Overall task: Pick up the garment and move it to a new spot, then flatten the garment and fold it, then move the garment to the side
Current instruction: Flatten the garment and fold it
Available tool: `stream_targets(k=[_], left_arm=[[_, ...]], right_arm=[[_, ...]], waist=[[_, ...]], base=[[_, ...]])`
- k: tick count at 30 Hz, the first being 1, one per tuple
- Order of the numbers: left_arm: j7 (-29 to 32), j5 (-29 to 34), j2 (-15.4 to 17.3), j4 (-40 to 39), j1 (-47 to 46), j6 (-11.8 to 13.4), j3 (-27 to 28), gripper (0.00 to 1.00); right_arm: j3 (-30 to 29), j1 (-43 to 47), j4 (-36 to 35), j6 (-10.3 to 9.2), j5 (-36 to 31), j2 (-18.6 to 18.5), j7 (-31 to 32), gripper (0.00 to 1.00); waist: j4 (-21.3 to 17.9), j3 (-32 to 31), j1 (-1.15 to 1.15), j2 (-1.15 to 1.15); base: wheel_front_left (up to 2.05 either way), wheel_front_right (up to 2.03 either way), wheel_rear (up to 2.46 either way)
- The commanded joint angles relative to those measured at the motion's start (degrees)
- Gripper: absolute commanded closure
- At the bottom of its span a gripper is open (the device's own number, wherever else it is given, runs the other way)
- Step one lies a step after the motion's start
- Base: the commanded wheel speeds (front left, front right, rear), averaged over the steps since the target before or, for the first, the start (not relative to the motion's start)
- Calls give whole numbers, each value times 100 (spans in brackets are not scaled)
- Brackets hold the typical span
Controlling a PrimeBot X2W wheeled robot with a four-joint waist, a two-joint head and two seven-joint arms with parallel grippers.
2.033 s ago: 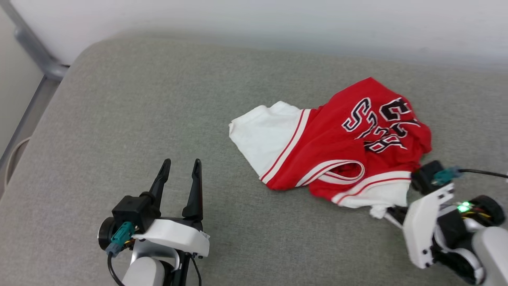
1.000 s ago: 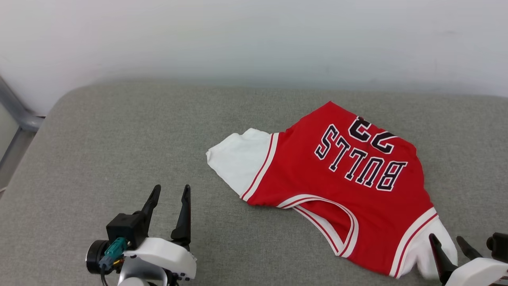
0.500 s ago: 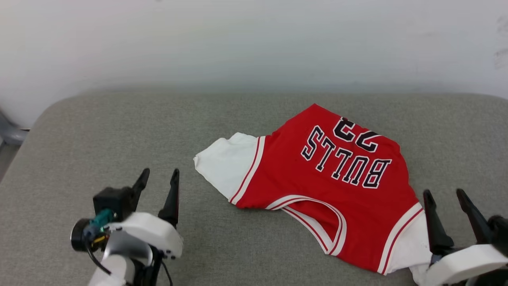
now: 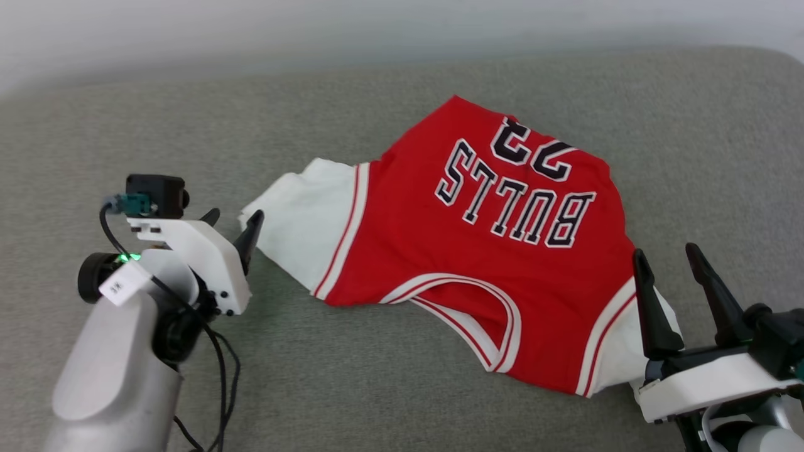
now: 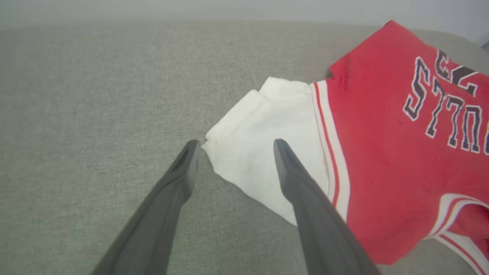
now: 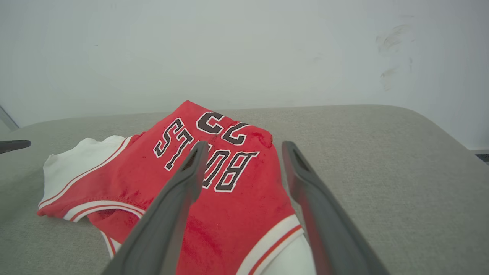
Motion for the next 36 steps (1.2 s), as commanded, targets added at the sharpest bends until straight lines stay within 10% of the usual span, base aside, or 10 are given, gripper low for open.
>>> stream_targets(k=[1,15,17,27,36], left_arm=[[295,-109,96,175,-179,-38,-27,0],[2814,-722,457,1078,-565,-137,-516,4],[2764,-734,395,1049,-546,-136,-546,100],[1799,-545,428,625,-385,23,-417,100],[1316,-487,433,-271,-82,204,-324,100]], right_arm=[[24,-122,71,-7,89,27,-57,0],[11,-432,615,-7,327,26,-255,0],[-22,-478,702,-7,372,26,-237,0],[-464,-391,1092,-7,594,26,535,0],[-679,22,938,-6,1066,-488,2530,0]], waist=[[-286,324,0,0],[-651,848,0,0],[-668,875,0,0],[-579,595,0,0],[-391,326,0,0]], base=[[0,0,0],[0,0,0],[0,0,0],[0,0,0],[0,0,0]])
